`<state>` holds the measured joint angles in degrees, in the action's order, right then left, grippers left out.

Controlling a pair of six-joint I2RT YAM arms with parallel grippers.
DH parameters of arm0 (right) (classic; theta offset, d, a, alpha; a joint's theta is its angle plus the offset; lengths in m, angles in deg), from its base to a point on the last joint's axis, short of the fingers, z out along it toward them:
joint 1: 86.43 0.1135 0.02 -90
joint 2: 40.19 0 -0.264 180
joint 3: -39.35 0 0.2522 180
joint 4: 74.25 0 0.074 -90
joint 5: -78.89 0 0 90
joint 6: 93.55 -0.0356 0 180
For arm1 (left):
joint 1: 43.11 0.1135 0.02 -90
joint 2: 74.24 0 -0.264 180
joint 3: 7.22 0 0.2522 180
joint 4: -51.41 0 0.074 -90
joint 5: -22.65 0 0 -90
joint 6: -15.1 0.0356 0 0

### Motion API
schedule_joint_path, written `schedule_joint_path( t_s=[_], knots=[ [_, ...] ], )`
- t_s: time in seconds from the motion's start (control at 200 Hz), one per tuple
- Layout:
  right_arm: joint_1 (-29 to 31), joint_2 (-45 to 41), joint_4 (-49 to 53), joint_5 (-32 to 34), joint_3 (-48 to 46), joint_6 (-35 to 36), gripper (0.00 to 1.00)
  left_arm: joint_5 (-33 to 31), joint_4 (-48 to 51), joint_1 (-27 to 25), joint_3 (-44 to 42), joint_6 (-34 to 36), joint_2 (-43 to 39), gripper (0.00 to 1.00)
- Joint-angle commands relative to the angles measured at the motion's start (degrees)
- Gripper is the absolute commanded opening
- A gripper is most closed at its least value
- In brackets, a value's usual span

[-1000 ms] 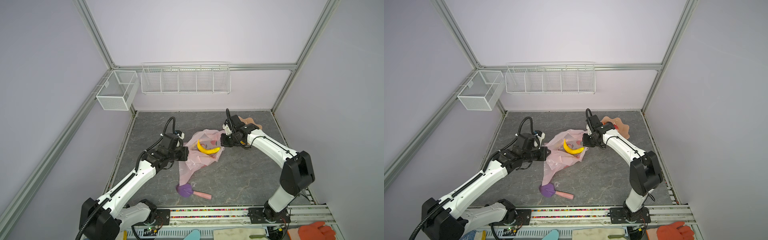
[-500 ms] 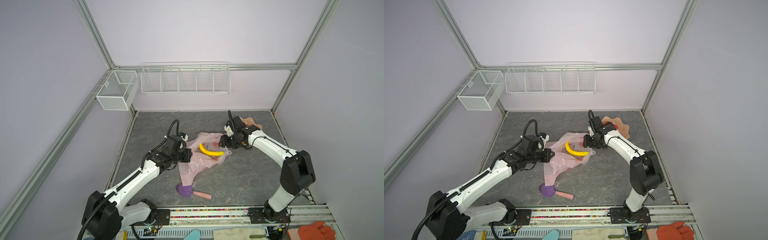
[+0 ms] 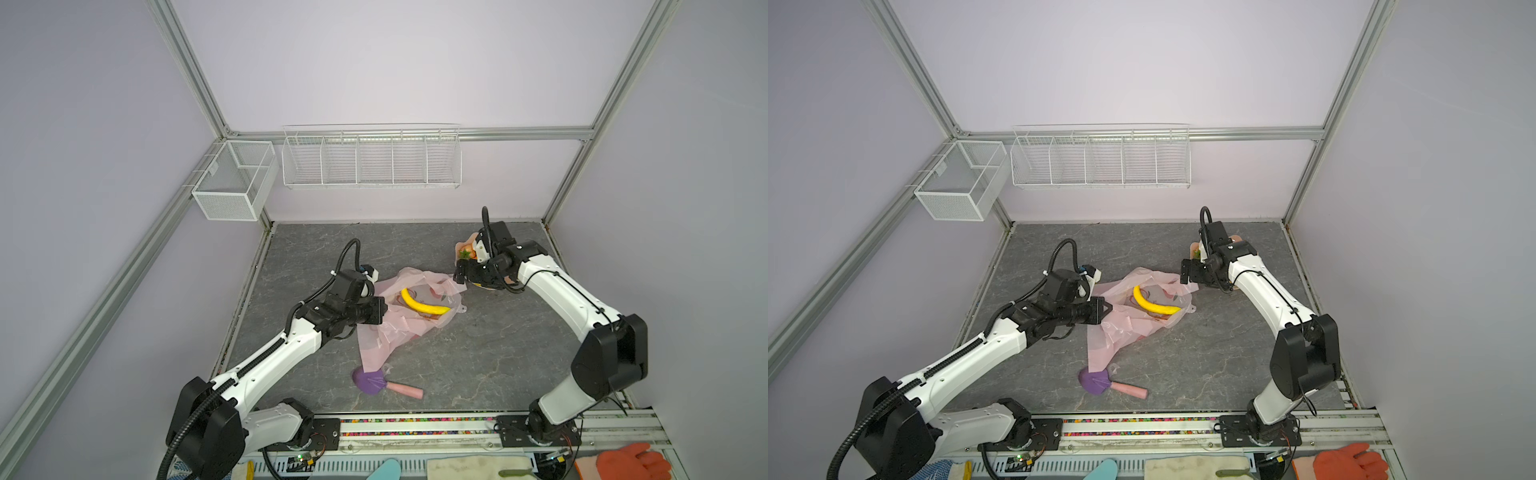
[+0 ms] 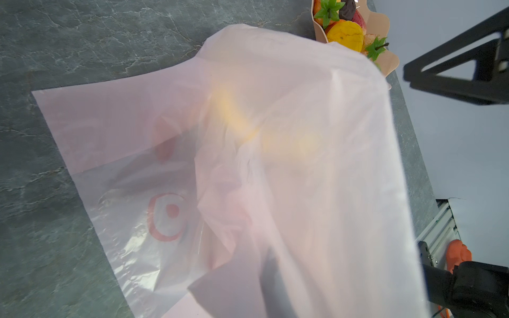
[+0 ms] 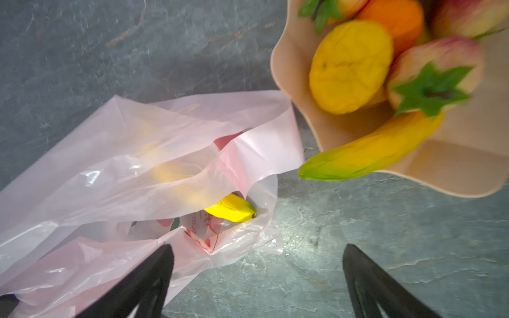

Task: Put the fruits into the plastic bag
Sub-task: 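Withdraw the open right gripper from the bag and move it over the fruit bowl, then lower the right gripper into the bowl toward the red-yellow peach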

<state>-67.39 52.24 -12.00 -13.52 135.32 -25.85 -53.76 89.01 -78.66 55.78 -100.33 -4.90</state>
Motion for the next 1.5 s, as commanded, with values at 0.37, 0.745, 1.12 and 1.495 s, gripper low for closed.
schedule_joint_path(
  t_s=[0.37, 0.745, 1.12, 1.495],
  knots=[
    [-8.94, 13.53, 8.54, 9.9, 13.81, 10.86, 0.86, 0.29, -0.54, -0.46, 1.13, 0.51, -0.26, 0.0],
    [-12.66, 24.68, 8.39, 11.77, 20.67, 10.37, 0.77, 0.29, 0.05, -0.6, 1.83, 0.82, -0.75, 0.0],
    [-14.17, 30.43, 6.84, 9.73, 23.27, 9.03, 0.65, 0.23, 0.62, -0.75, 2.43, 1.17, -0.82, 0.0],
    [-14.65, 30.09, 3.48, 9.63, 22.66, 9.11, 0.55, -0.03, 1.03, -0.83, 2.54, 1.4, -1.29, 0.0]
  ],
)
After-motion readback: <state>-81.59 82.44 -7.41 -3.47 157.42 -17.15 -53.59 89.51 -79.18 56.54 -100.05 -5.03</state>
